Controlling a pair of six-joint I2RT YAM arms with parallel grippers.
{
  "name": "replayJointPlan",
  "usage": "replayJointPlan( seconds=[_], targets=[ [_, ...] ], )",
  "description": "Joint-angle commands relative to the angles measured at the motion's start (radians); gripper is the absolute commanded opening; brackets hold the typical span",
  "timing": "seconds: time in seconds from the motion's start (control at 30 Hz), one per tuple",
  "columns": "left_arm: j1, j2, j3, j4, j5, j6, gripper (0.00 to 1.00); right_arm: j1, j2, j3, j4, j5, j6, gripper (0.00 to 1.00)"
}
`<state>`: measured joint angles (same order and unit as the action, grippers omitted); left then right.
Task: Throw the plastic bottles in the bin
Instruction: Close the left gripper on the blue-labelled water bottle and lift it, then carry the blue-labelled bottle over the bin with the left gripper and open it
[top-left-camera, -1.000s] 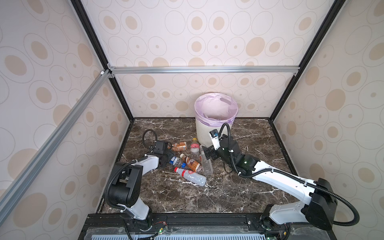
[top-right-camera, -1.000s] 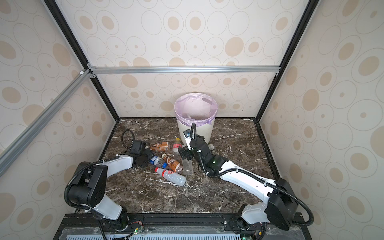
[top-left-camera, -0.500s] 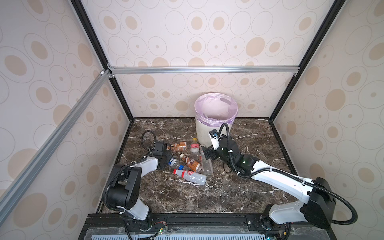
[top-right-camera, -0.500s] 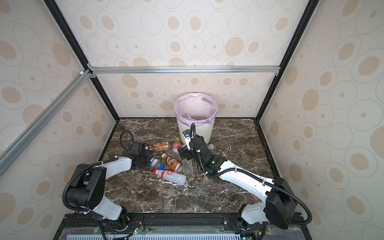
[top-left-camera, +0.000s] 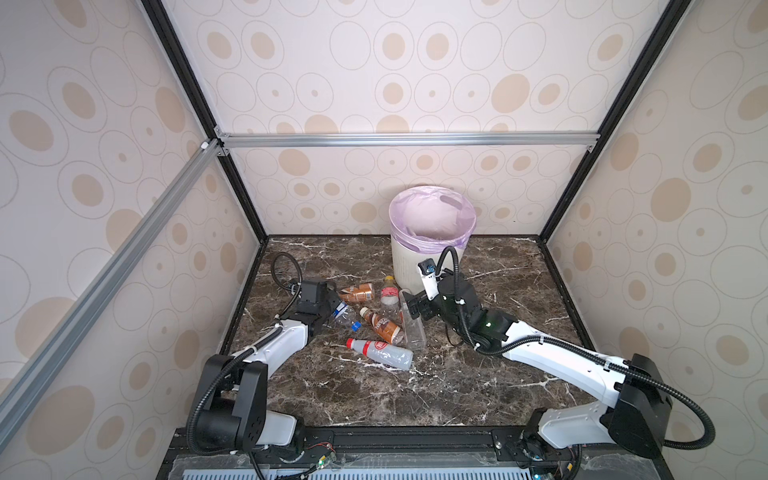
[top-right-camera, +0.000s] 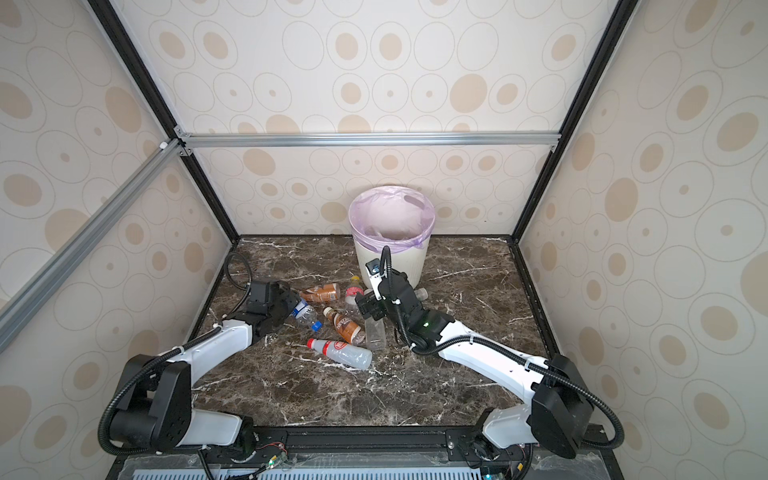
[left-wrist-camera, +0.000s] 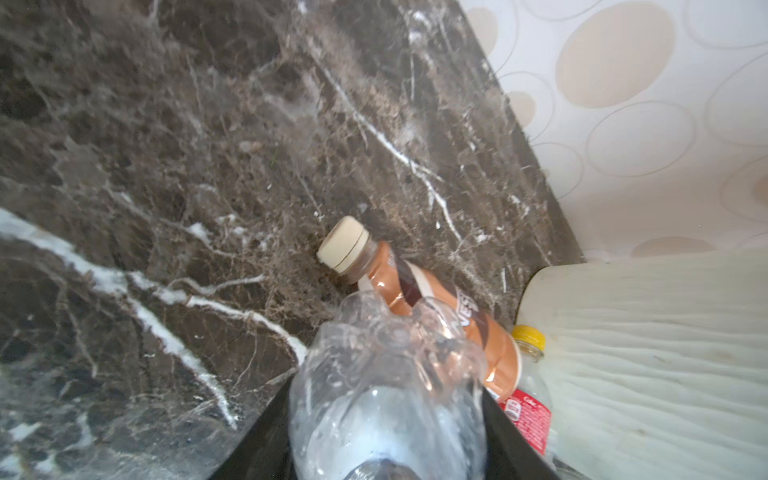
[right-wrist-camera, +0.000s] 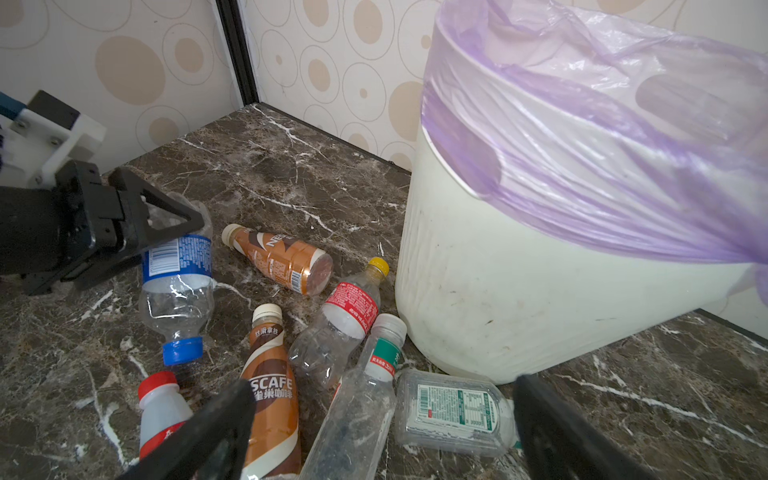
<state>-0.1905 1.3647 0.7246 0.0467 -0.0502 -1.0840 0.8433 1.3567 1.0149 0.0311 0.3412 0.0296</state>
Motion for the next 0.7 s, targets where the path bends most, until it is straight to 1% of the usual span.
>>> replayJointPlan(
  seconds=[0.0, 0.13, 0.3, 0.4, 0.47, 0.53, 0.67],
  targets=[
    [0.010, -0.056, 0.047, 0.066, -0.043, 0.085, 0.54, 0.006, -0.011, -0.005, 0.023, 0.013, 0.017, 0.99],
    [0.010, -0.100, 0.060, 0.144, -0.037, 0.115, 0.53, 0.006, -0.014, 0.010, 0.026, 0.013, 0.019, 0.99],
    [0.009, -0.090, 0.105, 0.161, -0.012, 0.129, 0.52, 0.007, -0.023, 0.016, 0.024, 0.011, 0.033, 0.99],
    [0.009, -0.096, 0.129, 0.215, 0.009, 0.155, 0.51, 0.006, -0.039, 0.011, 0.022, 0.018, 0.037, 0.99],
    [0.009, -0.097, 0.148, 0.286, 0.031, 0.177, 0.51, 0.007, -0.054, 0.005, 0.023, 0.024, 0.037, 0.99],
    [0.008, -0.088, 0.183, 0.341, 0.055, 0.190, 0.50, 0.005, -0.071, 0.003, 0.023, 0.025, 0.033, 0.99],
    [-0.005, -0.037, 0.316, 0.360, 0.074, 0.224, 0.48, 0.004, -0.083, 0.030, -0.002, 0.027, 0.006, 0.99]
  ],
)
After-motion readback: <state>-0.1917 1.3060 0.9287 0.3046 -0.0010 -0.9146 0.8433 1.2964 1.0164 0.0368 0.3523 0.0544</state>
